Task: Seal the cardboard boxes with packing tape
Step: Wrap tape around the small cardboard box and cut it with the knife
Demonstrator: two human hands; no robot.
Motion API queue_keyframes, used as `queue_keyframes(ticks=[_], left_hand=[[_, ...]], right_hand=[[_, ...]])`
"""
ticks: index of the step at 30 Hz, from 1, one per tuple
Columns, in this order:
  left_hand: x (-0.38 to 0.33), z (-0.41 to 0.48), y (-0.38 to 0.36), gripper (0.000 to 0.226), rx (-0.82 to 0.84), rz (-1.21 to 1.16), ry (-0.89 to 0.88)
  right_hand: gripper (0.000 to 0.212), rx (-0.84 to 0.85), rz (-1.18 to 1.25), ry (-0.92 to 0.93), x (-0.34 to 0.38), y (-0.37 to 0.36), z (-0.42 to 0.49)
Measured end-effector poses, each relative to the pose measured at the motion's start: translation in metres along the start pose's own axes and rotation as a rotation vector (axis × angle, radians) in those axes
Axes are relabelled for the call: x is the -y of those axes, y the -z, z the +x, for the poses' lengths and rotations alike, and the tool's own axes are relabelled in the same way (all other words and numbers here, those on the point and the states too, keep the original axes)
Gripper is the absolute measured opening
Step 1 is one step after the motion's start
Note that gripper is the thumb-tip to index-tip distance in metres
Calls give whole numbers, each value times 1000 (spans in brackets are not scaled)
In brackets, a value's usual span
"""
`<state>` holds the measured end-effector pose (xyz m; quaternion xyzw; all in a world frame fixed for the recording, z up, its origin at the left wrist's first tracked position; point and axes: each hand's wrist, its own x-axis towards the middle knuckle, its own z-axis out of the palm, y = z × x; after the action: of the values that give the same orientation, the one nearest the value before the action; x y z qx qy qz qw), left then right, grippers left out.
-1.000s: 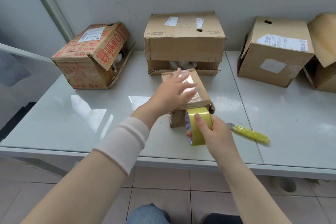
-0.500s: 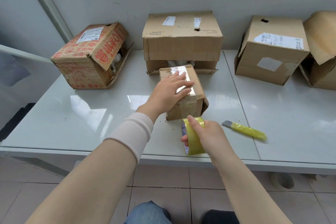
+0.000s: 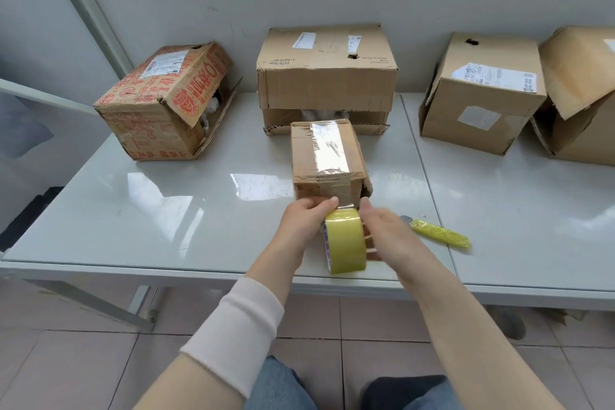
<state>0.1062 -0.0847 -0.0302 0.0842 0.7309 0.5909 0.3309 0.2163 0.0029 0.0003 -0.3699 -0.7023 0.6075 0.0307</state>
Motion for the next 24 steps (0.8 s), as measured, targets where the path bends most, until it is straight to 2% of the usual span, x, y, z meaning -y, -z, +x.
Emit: queue_keyframes(ticks=[1,3,4,6,9,13,16,19,24], left_hand=[[1,0,0,31,8,4,6],[2,0,-1,29,8,-7,4],[3,0,-1,25,5,-20,-3],[2,-2,-2,18,14,-58,-13],[1,-4,-2,18,12,-116,-29],[1,-6,-1,12,-25,-137,-60],[1,-3,-1,6,-36,-141,-63],[4,-2,-3,7,-38,-150,-55],[8,1,-6,9,-66,-160,-46]], right_hand=[[35,-139,-98,84,-8,14,4],[36,-412,-506,180,-30,46,12],[40,-467,-692,161,-40,61,14],[40,-456,-892,101,-62,80,22],[28,-449,-883,186,-76,85,28],[12,-445,-687,315,-57,82,22],[15,-349,-552,605,-21,68,13],[15,-346,-646,890,11,48,14],[17,-350,-817,1039,21,29,31]])
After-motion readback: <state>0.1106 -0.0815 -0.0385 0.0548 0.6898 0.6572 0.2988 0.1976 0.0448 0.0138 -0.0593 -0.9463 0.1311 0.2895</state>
